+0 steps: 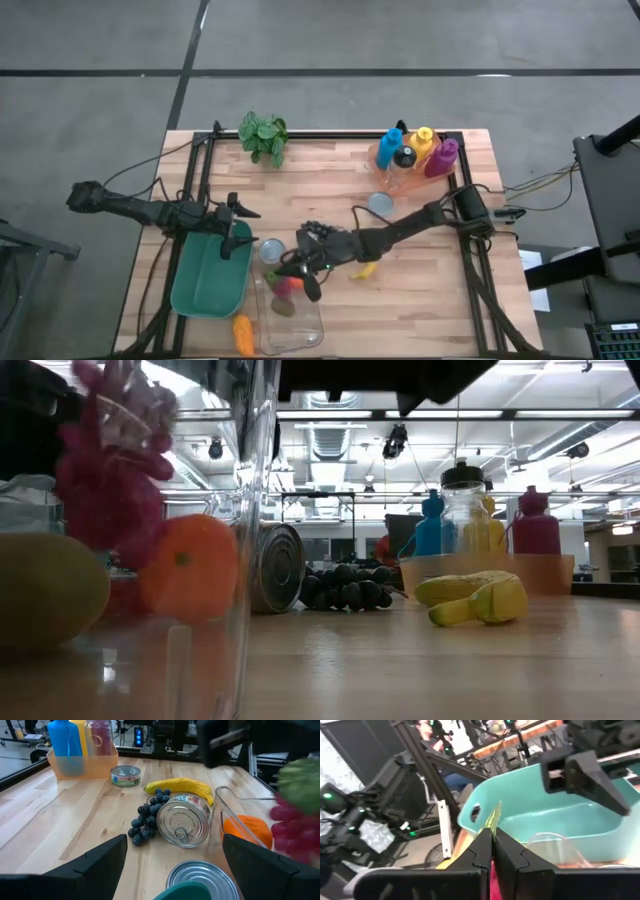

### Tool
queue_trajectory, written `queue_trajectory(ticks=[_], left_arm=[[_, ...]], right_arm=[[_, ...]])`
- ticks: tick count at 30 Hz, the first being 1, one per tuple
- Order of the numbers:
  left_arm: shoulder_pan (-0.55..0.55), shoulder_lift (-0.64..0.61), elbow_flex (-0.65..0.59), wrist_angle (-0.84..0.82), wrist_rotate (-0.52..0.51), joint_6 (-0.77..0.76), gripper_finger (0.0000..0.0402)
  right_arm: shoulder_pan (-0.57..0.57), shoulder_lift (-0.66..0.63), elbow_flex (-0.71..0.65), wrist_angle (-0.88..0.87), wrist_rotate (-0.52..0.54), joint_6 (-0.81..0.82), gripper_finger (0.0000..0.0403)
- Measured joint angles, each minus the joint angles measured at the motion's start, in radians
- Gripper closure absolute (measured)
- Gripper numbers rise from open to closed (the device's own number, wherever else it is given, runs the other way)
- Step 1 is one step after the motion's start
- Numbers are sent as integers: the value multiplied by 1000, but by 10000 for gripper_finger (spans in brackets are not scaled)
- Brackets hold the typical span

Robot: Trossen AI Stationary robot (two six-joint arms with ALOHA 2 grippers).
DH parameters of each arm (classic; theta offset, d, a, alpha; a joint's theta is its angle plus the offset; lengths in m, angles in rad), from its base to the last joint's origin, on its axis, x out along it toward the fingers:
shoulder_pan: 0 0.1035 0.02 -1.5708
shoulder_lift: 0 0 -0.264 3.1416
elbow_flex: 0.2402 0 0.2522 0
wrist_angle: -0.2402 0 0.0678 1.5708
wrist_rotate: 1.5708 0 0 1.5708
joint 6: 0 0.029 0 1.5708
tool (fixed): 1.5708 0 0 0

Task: Pick & Place Food Item
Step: Put the red grapes into the transparent bin

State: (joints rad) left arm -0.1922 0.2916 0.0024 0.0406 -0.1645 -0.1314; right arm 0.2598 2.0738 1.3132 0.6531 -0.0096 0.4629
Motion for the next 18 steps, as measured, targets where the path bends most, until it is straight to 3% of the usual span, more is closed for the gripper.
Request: queue_trajectory(ticks=[18], left_arm=[[0,1,0,0,0,0,66]], right_arm=[[-7,49,4,0,-16,51,394]])
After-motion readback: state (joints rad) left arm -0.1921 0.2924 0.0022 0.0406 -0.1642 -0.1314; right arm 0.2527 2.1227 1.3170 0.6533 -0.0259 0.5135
